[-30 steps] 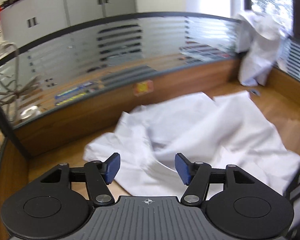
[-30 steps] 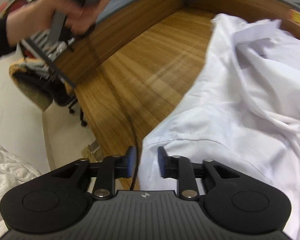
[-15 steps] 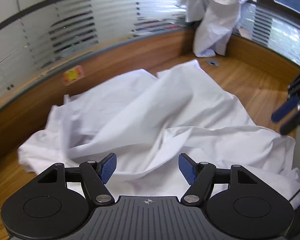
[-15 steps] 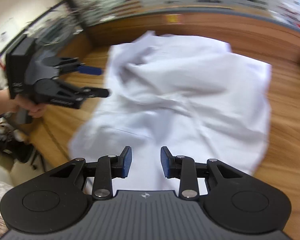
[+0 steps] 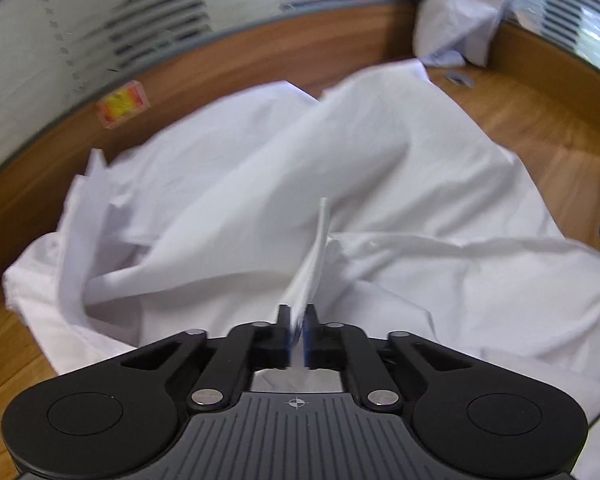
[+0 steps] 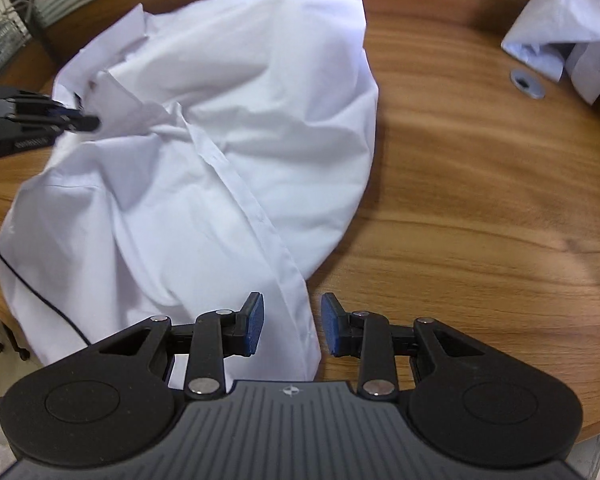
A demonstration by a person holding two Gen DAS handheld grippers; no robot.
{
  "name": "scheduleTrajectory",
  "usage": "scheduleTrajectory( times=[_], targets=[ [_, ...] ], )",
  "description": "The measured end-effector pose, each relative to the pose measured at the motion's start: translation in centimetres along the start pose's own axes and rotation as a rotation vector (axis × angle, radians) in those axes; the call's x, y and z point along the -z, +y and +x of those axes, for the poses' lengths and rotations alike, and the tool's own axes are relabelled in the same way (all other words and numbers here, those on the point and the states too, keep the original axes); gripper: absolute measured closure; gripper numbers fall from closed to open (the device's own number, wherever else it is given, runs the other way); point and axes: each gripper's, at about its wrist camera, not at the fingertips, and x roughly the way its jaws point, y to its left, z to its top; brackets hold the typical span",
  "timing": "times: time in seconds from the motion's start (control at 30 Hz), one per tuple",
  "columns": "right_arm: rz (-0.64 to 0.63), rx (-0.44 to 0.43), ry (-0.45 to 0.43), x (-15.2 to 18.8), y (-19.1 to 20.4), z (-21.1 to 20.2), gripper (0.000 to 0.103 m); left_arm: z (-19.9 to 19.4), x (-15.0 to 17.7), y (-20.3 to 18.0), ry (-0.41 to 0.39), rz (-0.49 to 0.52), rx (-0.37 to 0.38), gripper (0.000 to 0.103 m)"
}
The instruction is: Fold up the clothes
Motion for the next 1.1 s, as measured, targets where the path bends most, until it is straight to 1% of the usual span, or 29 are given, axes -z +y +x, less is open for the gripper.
scheduleTrajectory(
  times=[0.1,0.13,0.2,0.23,0.27,0.33,0.53,0.67,0.8,0.83,0.9,0.97,1.03,1.1],
  targets=[
    [-0.006,-0.007,0.02,-0.4,-0.1,1.6,0.067,-1.2,0.0,0.8,-0.034,-0.066,-0.046,0.099],
    [-0.011,-0.012,0.029,-0.6,-0.1,2.2,0.07,-1.9,-0.1,1.3,-0.05,-0.102,-0.064,0.099],
    [-0.02,-0.015,0.039,-1.0,-0.1,2.8,0.098,-3.6,-0.2,2.6,-0.082,-0.179,-0.094,0.099],
    [-0.024,-0.013,0.041,-1.1,-0.1,2.9,0.103,-4.4,-0.2,3.2,-0.097,-0.213,-0.108,0.099],
    [-0.029,-0.012,0.041,-1.3,-0.1,2.9,0.103,-5.3,-0.3,3.8,-0.113,-0.247,-0.122,0.099],
    [-0.066,0.003,-0.018,-2.7,0.6,1.0,0.103,-6.9,-0.3,4.7,-0.142,-0.295,-0.147,0.099],
    [-0.178,0.045,-0.196,-6.9,2.6,-4.8,0.103,-10.3,-0.1,7.8,-0.204,-0.447,-0.167,0.099],
    [-0.254,0.074,-0.314,-9.7,3.9,-8.6,0.103,-11.2,0.5,9.1,-0.221,-0.491,-0.208,0.099],
    [-0.414,0.155,-0.398,-14.6,6.6,-8.5,0.103,-11.4,1.3,10.5,-0.223,-0.541,-0.242,0.098],
    [-0.451,0.172,-0.41,-15.8,7.4,-7.9,0.103,-11.3,1.6,10.8,-0.216,-0.549,-0.253,0.098],
    [-0.511,0.189,-0.398,-18.1,8.5,-5.8,0.103,-10.9,2.2,11.5,-0.198,-0.572,-0.269,0.097],
    [-0.532,0.179,-0.355,-19.9,9.1,-3.2,0.103,-10.4,3.0,12.2,-0.174,-0.599,-0.281,0.094],
    [-0.542,0.167,-0.306,-21.2,9.4,-0.5,0.103,-10.2,3.9,12.6,-0.147,-0.637,-0.273,0.086],
    [-0.539,0.151,-0.255,-22.0,9.4,1.9,0.103,-10.1,4.6,12.7,-0.131,-0.663,-0.26,0.085]
  ],
)
